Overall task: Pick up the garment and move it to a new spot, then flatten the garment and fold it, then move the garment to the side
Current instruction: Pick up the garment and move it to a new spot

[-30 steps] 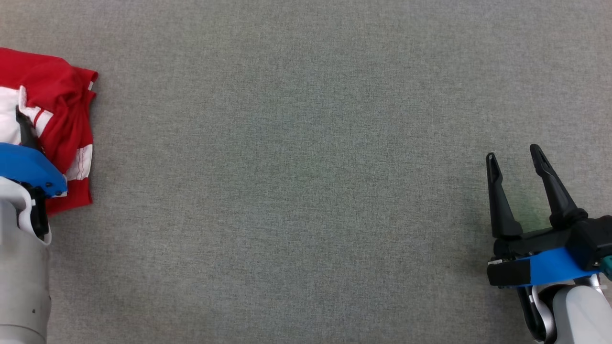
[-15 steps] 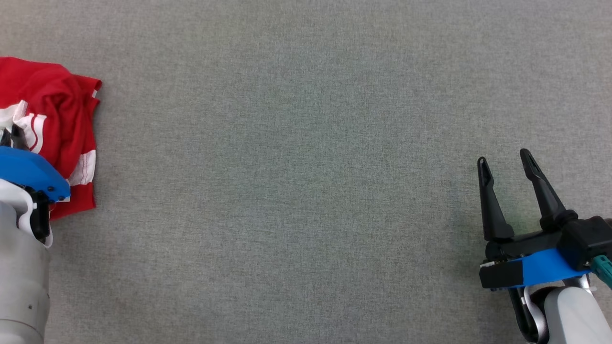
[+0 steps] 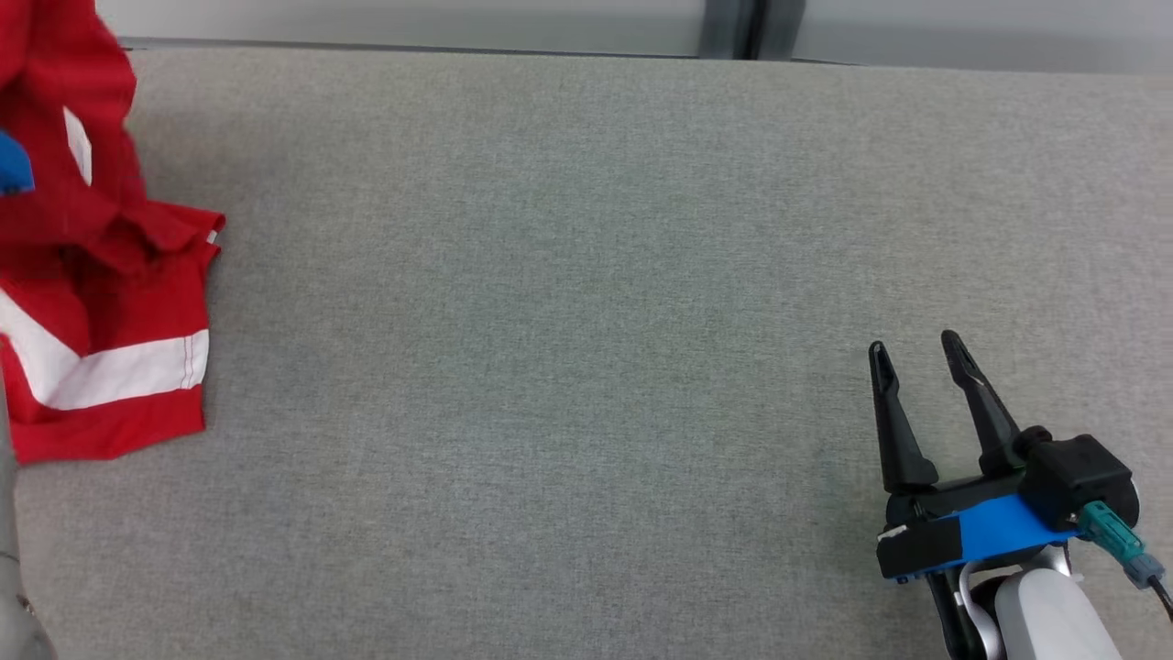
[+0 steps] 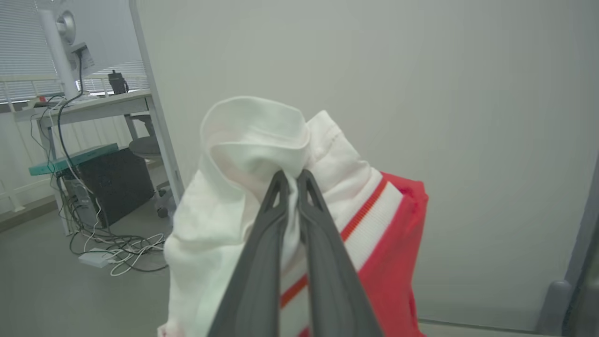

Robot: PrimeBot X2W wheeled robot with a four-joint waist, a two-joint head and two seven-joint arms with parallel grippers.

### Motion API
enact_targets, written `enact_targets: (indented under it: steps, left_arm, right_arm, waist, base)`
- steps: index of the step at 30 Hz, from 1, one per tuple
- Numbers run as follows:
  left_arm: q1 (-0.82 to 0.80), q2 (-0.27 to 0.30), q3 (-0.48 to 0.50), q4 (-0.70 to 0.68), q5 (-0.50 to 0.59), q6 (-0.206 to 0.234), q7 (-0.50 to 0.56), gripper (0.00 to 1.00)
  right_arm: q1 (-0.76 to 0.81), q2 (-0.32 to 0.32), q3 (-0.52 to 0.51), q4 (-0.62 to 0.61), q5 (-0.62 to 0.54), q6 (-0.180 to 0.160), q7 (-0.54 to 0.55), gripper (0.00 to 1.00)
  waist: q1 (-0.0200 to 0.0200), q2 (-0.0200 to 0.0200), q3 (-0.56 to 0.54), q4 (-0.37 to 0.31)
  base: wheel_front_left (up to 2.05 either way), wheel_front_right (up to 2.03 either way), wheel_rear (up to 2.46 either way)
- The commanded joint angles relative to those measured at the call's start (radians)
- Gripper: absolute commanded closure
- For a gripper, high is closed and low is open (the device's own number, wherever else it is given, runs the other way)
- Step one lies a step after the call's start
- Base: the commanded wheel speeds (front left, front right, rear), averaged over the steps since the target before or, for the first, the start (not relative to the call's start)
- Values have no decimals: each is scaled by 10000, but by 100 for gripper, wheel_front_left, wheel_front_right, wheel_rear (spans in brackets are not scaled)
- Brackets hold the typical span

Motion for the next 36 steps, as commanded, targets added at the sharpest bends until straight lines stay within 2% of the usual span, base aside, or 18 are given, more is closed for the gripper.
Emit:
enact_targets:
  steps: [1,9,17,25,36]
  left_arm:
    - [-126,-61,-104,-481,104,-38,-43,100]
    - [-789,-325,-1148,-3151,251,-92,-12,100]
    - [-1289,-947,-2551,-4523,-92,-75,724,100]
    - [44,-1747,-3342,-4279,-425,-51,652,100]
    - [3038,-2527,-3914,-2940,-960,-21,169,100]
  right_arm:
    - [-111,49,28,128,152,1,-59,0]
    - [-91,150,187,283,532,1,-82,0]
    - [-138,154,512,192,1258,3,-83,0]
    - [-111,156,773,199,1688,3,-82,0]
    - [-138,146,745,233,1832,3,-83,0]
  waist:
    - [1,0,-247,-261]
    - [1,0,-683,-1527]
    - [1,0,-574,-3221]
    - [1,0,-574,-4248]
    - [1,0,-490,-4207]
  base:
    - [0,0,0]
    - [0,0,0]
    - [0,0,0]
    - [0,0,0]
    - [0,0,0]
